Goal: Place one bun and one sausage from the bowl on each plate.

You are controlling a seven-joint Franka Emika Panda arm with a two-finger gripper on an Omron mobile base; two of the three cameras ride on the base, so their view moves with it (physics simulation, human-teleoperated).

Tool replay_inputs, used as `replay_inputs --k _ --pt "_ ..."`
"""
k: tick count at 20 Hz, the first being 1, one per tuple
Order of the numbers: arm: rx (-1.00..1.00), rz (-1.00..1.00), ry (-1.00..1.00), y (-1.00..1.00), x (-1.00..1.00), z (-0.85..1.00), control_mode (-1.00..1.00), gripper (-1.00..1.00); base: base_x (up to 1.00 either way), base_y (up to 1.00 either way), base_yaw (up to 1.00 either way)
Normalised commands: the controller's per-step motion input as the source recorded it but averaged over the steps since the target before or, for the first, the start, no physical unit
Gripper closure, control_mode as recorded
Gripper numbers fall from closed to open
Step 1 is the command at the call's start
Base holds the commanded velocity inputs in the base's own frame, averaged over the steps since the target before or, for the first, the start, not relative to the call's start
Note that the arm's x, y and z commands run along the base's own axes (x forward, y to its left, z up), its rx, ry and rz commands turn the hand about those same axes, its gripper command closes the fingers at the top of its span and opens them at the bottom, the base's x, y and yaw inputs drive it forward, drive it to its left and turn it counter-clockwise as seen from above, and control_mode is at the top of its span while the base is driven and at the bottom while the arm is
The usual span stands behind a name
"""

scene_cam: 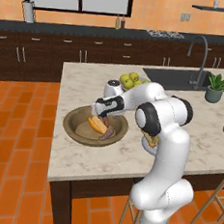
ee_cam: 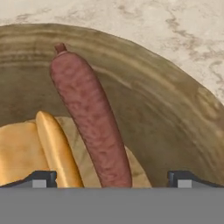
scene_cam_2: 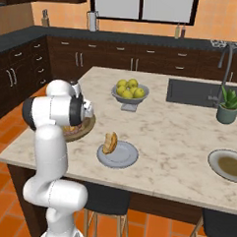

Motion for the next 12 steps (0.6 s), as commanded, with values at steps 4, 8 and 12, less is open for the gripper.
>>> replay_inputs --k 4,8,12 --pt "0.00 0.00 -0.04 0.00 0.26 -0.12 -1.00 -1.00 0.00 0.00 0.00" --pt "0.00 0.00 -0.04 0.00 0.18 -0.20 -1.00 -1.00 0.00 0.00 0.00" --pt "0.00 0.00 -0.07 0.00 0.06 -0.17 -1.00 -1.00 0.00 0.00 0.00"
